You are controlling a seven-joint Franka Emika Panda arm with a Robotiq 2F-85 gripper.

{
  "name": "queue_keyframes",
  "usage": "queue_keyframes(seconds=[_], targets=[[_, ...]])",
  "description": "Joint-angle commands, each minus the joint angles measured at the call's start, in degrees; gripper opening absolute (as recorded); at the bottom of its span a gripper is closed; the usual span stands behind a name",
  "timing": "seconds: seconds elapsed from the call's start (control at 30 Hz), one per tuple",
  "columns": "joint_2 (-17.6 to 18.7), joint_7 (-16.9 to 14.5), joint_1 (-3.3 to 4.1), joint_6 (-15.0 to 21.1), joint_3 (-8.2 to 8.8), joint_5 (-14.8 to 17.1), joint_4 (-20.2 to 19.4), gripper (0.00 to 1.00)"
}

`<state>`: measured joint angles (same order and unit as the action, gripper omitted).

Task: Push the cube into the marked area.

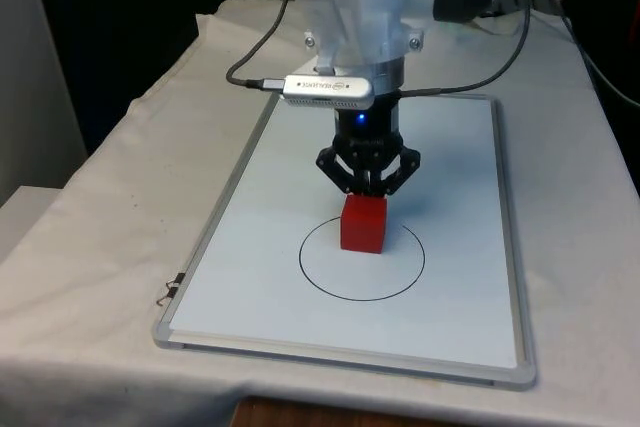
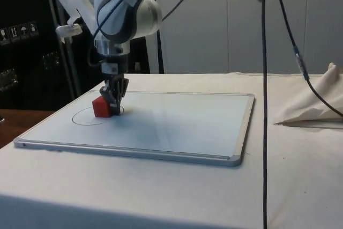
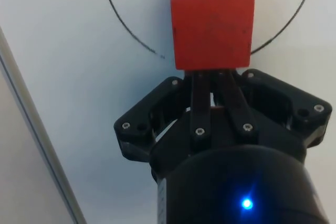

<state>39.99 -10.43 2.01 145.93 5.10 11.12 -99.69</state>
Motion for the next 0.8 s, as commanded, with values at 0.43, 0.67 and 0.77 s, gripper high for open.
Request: queue_keyframes(seconds=[0.43, 0.67, 0.77], targets=[[-0.1, -0.1, -0.46, -1.8, 0.11, 0.2, 0.9, 0.0], [-4.6, -0.5, -0.57, -2.1, 0.29, 0.1, -4.4, 0.0], [-6.0, -0.6, -0.52, -2.1, 0.4, 0.1, -5.8, 0.0]])
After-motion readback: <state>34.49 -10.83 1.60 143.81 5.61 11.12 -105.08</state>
